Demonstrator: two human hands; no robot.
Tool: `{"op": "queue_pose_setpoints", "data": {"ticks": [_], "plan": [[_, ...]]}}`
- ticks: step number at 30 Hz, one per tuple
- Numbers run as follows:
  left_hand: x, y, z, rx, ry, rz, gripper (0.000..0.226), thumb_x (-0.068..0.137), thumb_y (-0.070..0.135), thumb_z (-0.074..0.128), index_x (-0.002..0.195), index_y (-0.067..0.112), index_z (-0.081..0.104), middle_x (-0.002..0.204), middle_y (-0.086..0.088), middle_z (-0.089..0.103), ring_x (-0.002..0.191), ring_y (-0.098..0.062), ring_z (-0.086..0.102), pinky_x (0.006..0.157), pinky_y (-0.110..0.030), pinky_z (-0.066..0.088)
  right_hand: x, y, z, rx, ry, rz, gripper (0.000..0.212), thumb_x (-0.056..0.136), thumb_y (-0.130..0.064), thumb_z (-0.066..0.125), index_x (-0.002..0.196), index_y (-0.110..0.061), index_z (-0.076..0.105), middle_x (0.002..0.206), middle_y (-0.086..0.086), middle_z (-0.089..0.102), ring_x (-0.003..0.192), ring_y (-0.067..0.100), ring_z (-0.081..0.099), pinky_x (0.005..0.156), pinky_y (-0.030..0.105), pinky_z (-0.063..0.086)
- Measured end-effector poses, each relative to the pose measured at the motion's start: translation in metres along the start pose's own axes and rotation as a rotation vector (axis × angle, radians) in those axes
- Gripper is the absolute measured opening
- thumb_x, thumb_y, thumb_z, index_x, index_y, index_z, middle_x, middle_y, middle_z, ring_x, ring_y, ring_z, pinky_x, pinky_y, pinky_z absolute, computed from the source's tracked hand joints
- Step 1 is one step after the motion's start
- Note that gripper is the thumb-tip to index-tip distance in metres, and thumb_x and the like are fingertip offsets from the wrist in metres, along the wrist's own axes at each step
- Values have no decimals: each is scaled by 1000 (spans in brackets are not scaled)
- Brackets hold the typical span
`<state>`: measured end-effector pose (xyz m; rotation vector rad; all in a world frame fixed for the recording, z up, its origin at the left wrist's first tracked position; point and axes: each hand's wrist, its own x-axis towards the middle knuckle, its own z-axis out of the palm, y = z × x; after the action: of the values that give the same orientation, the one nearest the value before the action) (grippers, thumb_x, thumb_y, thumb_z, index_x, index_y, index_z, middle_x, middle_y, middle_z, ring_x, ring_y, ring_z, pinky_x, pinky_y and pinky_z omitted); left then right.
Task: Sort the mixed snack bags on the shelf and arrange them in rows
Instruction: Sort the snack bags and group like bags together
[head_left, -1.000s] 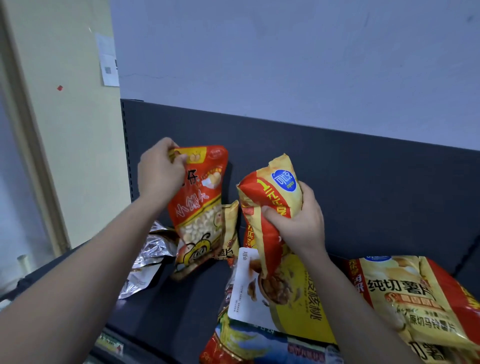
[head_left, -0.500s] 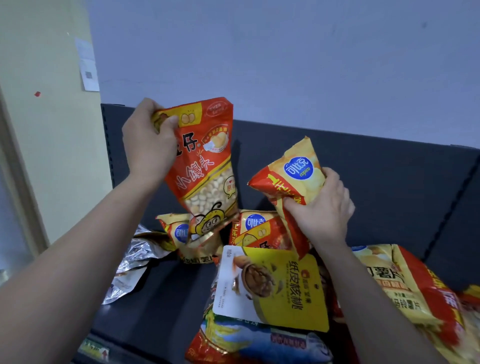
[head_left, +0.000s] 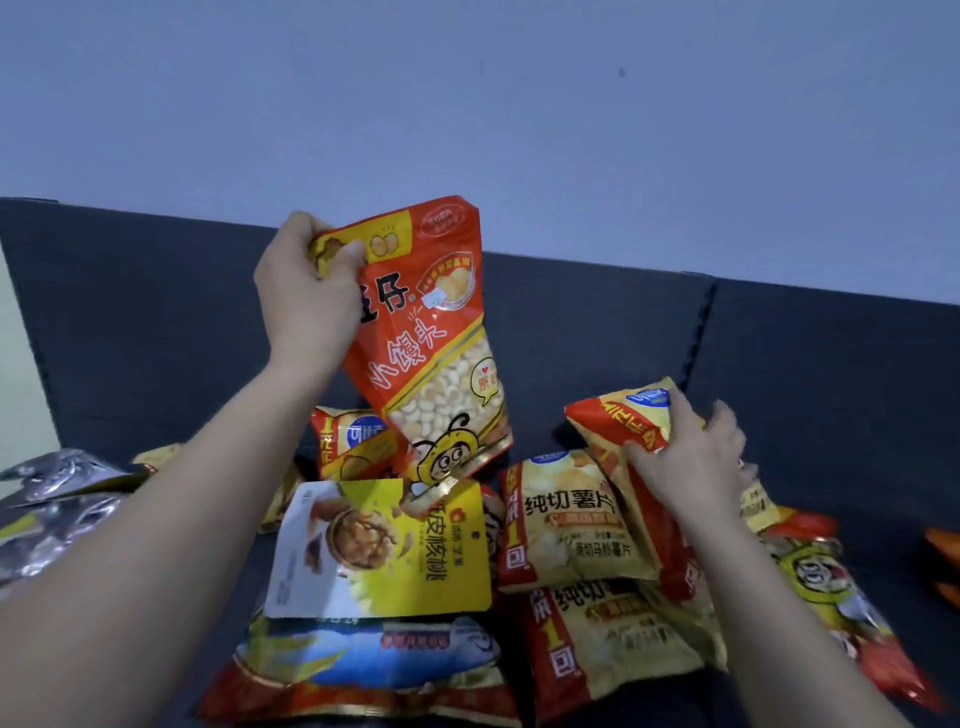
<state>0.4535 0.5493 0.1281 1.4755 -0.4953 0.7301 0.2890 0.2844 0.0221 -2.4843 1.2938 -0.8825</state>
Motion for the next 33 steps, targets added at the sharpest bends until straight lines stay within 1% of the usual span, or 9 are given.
{"op": "queue_pose_setpoints", "data": {"ticks": [4, 8, 12, 15, 18, 24, 29, 31, 33], "plan": [[-23, 14, 19, -45, -25, -14, 28, 92, 21, 60, 72, 29, 43, 79, 10, 57, 80, -15, 64, 67, -34, 53, 6, 27, 1, 26, -215, -76, 89, 81, -68, 57, 152, -37, 14, 156, 9, 22, 141, 33, 27, 108, 59, 32], [-43, 26, 34, -43, -30, -27, 27, 93, 23, 60, 73, 31, 43, 81, 12, 59, 83, -13, 65, 67, -33, 55, 10, 32, -9, 176, -504, -210, 100, 77, -51, 66, 153, -39, 1, 162, -3, 3, 144, 28, 20, 111, 55, 29], [-56, 35, 35, -17, 5, -21, 28, 94, 25, 59, 73, 31, 42, 81, 13, 58, 81, -8, 64, 65, -27, 53, 0, 41, -1, 273, -388, -249, 97, 80, -34, 71, 152, -37, 6, 161, -7, -3, 141, 24, 26, 102, 48, 43], [-61, 43, 32, -16, 39, 10, 27, 92, 24, 59, 73, 32, 43, 80, 13, 58, 82, -11, 63, 68, -30, 53, -1, 41, 3, 69, -329, -290, 90, 85, -47, 66, 154, -32, 9, 163, -2, 2, 150, 24, 1, 116, 63, 10], [-61, 53, 28, -37, 63, 48, 26, 90, 23, 60, 73, 32, 43, 79, 12, 57, 81, -12, 62, 70, -32, 52, -2, 35, -1, -37, -334, -286, 97, 84, -57, 62, 154, -31, 1, 163, 2, -9, 150, 24, -12, 115, 61, 0], [-49, 74, 18, -142, 115, 71, 24, 87, 24, 61, 73, 31, 43, 77, 15, 56, 75, -3, 58, 69, -28, 52, -18, 35, 1, 198, -308, -218, 107, 82, -52, 69, 155, -26, -4, 160, 9, -20, 150, 28, -7, 118, 54, 17], [-41, 85, 22, -318, 56, 6, 21, 87, 23, 62, 75, 28, 46, 81, 5, 61, 80, -13, 66, 74, -37, 58, -26, 29, -4, 393, -114, -285, 67, 95, -37, 55, 153, -22, 25, 164, 7, 0, 151, 21, -5, 120, 45, 0], [-44, 86, 30, -385, 21, -50, 22, 88, 19, 62, 75, 25, 46, 80, 3, 62, 77, -15, 66, 71, -37, 58, -31, 19, -23, 834, -179, -168, 46, 100, -35, 47, 145, -26, 45, 158, 1, 29, 147, 18, 22, 121, 43, 17], [-50, 85, 41, -431, -14, -108, 24, 90, 16, 62, 75, 23, 45, 77, 3, 61, 73, -14, 65, 67, -35, 57, -34, 12, -45, 1274, -395, -49, 47, 96, -51, 47, 133, -24, 58, 133, 1, 60, 122, 16, 57, 106, 43, 43]]}}
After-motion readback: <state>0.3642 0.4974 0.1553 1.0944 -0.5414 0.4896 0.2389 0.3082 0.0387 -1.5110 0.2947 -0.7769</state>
